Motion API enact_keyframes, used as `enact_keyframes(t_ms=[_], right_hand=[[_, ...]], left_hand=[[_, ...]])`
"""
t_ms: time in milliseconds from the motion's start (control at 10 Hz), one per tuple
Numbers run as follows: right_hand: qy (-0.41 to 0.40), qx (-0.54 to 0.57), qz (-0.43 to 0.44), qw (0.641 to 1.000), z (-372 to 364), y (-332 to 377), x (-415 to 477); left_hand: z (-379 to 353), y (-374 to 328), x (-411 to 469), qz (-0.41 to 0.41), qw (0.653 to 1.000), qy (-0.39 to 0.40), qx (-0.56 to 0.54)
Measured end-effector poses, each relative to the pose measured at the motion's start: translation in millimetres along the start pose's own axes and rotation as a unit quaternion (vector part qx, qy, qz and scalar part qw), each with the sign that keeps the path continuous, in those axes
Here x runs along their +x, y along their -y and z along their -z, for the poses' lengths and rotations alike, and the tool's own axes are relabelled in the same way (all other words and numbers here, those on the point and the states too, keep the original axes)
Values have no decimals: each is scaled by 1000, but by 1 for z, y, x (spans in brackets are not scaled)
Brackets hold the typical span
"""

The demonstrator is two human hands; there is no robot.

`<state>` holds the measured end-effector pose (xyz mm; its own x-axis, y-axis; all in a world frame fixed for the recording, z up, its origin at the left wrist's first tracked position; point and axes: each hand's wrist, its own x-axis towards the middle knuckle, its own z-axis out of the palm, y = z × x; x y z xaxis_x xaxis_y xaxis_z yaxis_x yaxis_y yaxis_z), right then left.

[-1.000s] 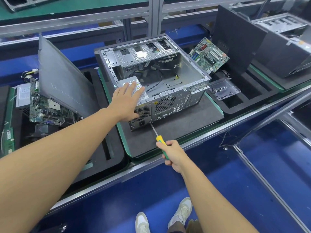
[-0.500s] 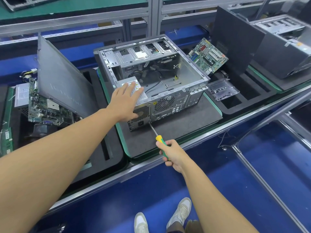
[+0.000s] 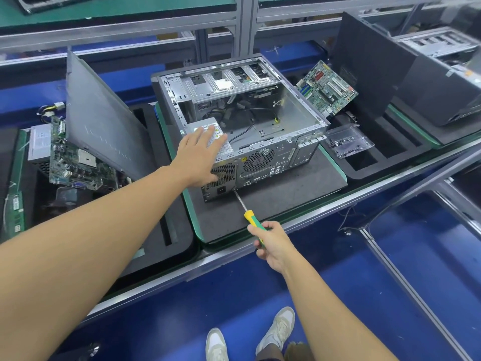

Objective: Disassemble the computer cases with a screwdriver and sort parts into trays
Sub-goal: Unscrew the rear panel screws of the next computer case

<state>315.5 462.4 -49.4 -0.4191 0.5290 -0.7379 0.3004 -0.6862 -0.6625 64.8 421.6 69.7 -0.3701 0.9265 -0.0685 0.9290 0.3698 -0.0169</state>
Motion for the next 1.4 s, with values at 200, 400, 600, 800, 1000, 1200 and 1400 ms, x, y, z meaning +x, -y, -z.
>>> enact_keyframes(t_ms=[200,400,600,800,1000,1200,1400], right_hand=[[-12,-16,-35,999,2,6,2],[17,-123,66,990,-4,6,-8],[-29,-182,47,982,-14,8,-7],[-15,-200,14,980,-12,7,-5],[-14,-150,58,987,-10,8,-4],[-2,-153,-16,988,-8,18,3],[31,-148,17,988,-5,15,-2]], left_hand=[[0,0,0,-2,1000,0,-4],[0,-1,0,0,1000,-2,-1],[1,-1,-1,0,1000,0,-2],[2,-1,-1,0,1000,1,2],[1,-1,-1,-2,1000,-3,0],[0,-1,0,1,1000,-1,-2],[-2,0,0,1,1000,-4,-4]])
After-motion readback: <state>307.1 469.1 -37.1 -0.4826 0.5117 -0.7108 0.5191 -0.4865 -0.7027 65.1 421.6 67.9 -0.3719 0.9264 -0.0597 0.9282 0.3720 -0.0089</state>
